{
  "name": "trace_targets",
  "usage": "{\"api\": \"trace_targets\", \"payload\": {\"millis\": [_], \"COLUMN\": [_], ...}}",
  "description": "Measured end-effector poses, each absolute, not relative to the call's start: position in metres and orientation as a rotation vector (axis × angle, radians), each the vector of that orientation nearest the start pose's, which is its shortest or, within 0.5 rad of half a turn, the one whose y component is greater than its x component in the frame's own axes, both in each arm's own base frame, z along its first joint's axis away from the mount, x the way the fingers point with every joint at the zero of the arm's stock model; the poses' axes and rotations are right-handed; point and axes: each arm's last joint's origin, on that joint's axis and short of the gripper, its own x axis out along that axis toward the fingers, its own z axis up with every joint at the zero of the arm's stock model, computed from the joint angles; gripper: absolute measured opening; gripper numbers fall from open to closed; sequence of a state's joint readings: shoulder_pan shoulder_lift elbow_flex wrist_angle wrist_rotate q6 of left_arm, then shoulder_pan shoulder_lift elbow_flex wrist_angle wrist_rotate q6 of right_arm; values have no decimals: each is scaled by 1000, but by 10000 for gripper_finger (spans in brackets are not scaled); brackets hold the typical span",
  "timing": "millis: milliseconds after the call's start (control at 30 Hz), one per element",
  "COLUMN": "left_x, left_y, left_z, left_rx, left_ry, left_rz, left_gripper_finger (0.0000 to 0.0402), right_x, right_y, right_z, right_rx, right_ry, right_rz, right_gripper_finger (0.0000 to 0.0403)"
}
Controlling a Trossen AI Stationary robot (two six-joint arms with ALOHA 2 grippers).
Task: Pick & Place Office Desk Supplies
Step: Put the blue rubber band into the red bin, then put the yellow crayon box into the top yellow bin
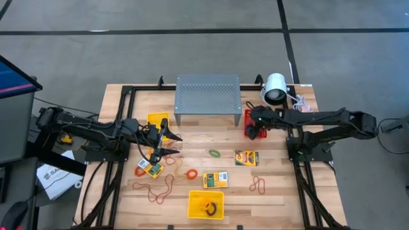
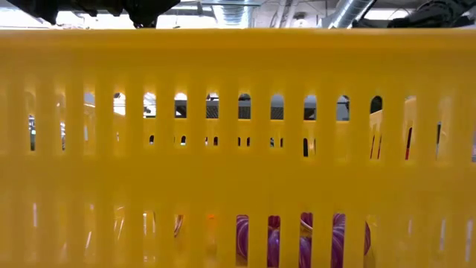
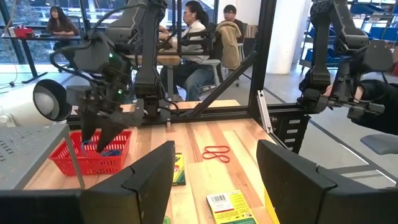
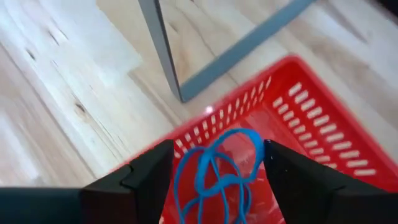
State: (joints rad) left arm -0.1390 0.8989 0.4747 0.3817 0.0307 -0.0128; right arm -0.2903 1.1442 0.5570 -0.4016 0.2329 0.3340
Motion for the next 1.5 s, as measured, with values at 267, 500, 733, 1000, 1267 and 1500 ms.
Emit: {"api": "trace_targets", "payload": {"millis": [267, 500, 733, 1000, 1267, 1500], "left_x": [198, 198, 198, 198, 193, 177], "left_y": [-29, -28, -28, -28, -26, -21], "left_z": [259, 253, 254, 254, 244, 227], "left_rx": [-9, 7, 31, 32, 23, -88], "left_ry": [52, 110, 100, 105, 111, 67], "left_rz": [-169, -138, -140, -140, -133, -116], "left_gripper_finger": [222, 222, 222, 222, 222, 222], "right_x": [202, 199, 186, 185, 189, 188], "right_y": [-65, -55, -38, -13, 22, 47], "right_z": [206, 235, 265, 279, 260, 251], "right_rx": [286, 231, 215, 163, 90, 97], "right_ry": [873, 736, 527, 356, 227, 190], "right_rz": [-611, -605, -537, -375, -164, -40], "right_gripper_finger": [233, 228, 228, 228, 228, 227]}}
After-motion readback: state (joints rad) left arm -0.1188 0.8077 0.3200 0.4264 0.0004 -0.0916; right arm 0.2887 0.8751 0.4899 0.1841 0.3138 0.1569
